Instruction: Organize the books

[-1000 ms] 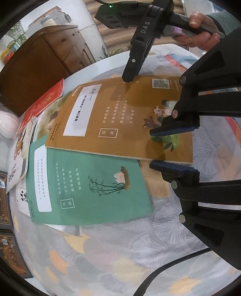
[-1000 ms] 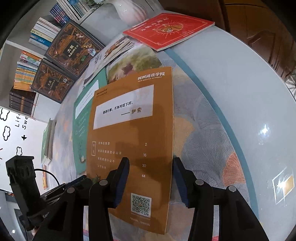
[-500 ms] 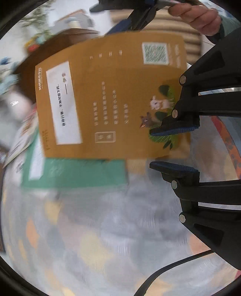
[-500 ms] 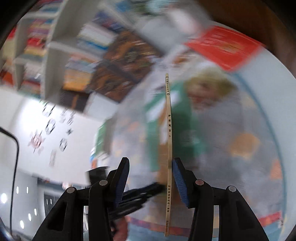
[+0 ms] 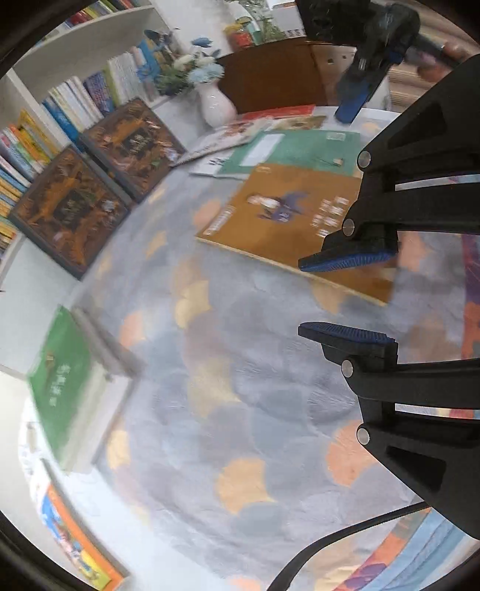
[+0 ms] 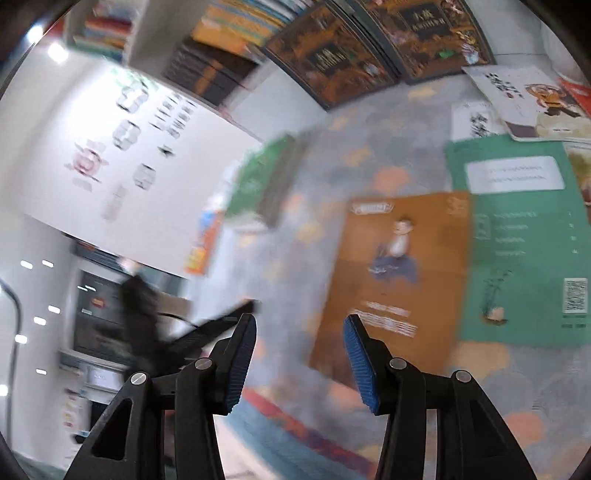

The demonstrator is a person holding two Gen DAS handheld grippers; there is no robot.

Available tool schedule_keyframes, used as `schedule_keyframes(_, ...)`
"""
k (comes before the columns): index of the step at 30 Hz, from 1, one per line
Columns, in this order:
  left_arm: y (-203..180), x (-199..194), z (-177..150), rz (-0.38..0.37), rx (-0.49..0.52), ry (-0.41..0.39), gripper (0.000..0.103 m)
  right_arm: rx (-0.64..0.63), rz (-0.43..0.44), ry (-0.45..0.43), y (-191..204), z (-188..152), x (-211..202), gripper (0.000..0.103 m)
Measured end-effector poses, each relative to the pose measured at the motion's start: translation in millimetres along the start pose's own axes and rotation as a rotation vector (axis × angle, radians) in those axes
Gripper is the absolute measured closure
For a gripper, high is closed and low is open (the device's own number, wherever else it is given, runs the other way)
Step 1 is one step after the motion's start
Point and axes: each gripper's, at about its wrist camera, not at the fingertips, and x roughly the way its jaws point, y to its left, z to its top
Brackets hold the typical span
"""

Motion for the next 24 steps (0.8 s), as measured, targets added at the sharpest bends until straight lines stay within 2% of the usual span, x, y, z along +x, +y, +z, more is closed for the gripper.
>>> schedule_keyframes(2, -2, 11, -3, -0.018, 0.019, 0.047, 0.079, 0.008, -0.111, 0.052, -12, -7, 18, 0.055)
schedule_keyframes(5, -10, 30, -13, -0.028, 0.061, 0.136, 0.076, 0.071, -0.180, 0.118, -38, -26, 37, 0.055)
schedule_keyframes(8, -15, 45, -18, -0.034, 0.083, 0.195, 0.076, 0.093, -0.269, 0.116, -56, -46, 41, 0.056)
schedule_keyframes(10, -14, 50, -22, -0.043, 0.097, 0.229, 0.076, 0.079, -0.315, 0.100, -57, -51, 43, 0.062)
schedule_keyframes(12, -18, 58, -23, -0.035, 0.125, 0.261, 0.074, 0.078, -0.331, 0.107, -55, -55, 49, 0.071)
schedule_keyframes(16, -22, 63, -20, -0.065, 0.178, 0.286, 0.071, 0.071, -0.355, 0.106, -38, -52, 61, 0.070)
schedule_keyframes(19, -14, 61, -16, -0.116, 0.193, 0.313, 0.071, 0.022, -0.430, 0.108, -27, -54, 64, 0.069)
schedule_keyframes(24, 16, 48, -4, -0.110, 0.178, 0.303, 0.071, 0.031, -0.387, 0.130, -7, -48, 83, 0.069)
